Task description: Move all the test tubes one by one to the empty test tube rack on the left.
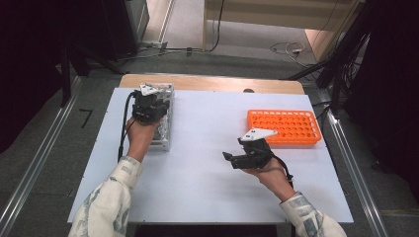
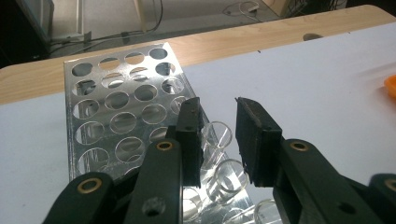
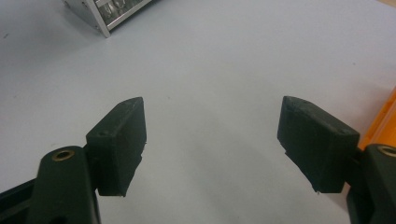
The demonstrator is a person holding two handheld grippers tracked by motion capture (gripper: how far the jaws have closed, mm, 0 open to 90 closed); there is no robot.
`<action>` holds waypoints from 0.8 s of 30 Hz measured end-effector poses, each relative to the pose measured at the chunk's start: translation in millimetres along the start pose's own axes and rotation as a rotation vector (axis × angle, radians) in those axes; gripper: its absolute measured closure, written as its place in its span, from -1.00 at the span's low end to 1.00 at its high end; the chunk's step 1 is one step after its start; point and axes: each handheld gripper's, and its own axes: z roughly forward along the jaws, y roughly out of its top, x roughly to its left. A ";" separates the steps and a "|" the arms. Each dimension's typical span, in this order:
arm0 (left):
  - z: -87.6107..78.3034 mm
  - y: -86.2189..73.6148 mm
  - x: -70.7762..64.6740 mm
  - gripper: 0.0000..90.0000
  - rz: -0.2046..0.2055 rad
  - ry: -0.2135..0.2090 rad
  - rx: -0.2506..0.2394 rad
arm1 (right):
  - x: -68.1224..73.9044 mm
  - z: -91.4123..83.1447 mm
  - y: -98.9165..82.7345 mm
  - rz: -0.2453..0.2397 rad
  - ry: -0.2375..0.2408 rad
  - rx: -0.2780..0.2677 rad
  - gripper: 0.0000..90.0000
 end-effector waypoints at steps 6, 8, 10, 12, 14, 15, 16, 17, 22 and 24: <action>-2.8 0.0 0.6 0.54 -0.016 -0.011 -0.012 | -0.3 -0.2 -0.2 0.003 -0.002 -0.001 -0.50; -4.5 0.3 1.1 0.54 -0.024 -0.016 -0.017 | -0.4 -0.4 -0.3 0.005 -0.003 -0.002 -0.50; -6.0 0.5 1.1 0.50 -0.030 -0.018 -0.023 | -0.6 -0.4 -0.5 0.003 -0.006 -0.005 -0.50; -7.4 0.6 1.3 0.42 -0.039 -0.023 -0.021 | -1.2 -0.3 -0.6 0.007 -0.008 -0.007 -0.50; -8.9 0.7 1.3 0.36 -0.045 -0.028 -0.018 | -2.5 -0.3 -1.1 0.012 -0.010 -0.006 -0.50; -9.8 0.7 1.1 0.32 -0.047 -0.031 -0.018 | -3.3 -0.1 -1.4 0.010 -0.013 -0.004 -0.50; -10.8 0.6 0.8 0.29 -0.046 -0.031 -0.018 | -3.4 0.0 -1.6 0.017 -0.015 -0.002 -0.50; -11.7 0.4 0.4 0.26 -0.045 -0.034 -0.020 | -4.0 0.0 -1.8 0.017 -0.016 -0.003 -0.50; -18.0 -2.9 -4.3 -0.05 -0.044 -0.036 -0.023 | -5.5 -0.8 -1.8 0.020 -0.021 -0.009 -0.50; -22.5 -5.6 -7.1 -0.14 -0.047 -0.030 -0.037 | -5.9 -1.3 -2.0 0.021 -0.024 -0.007 -0.50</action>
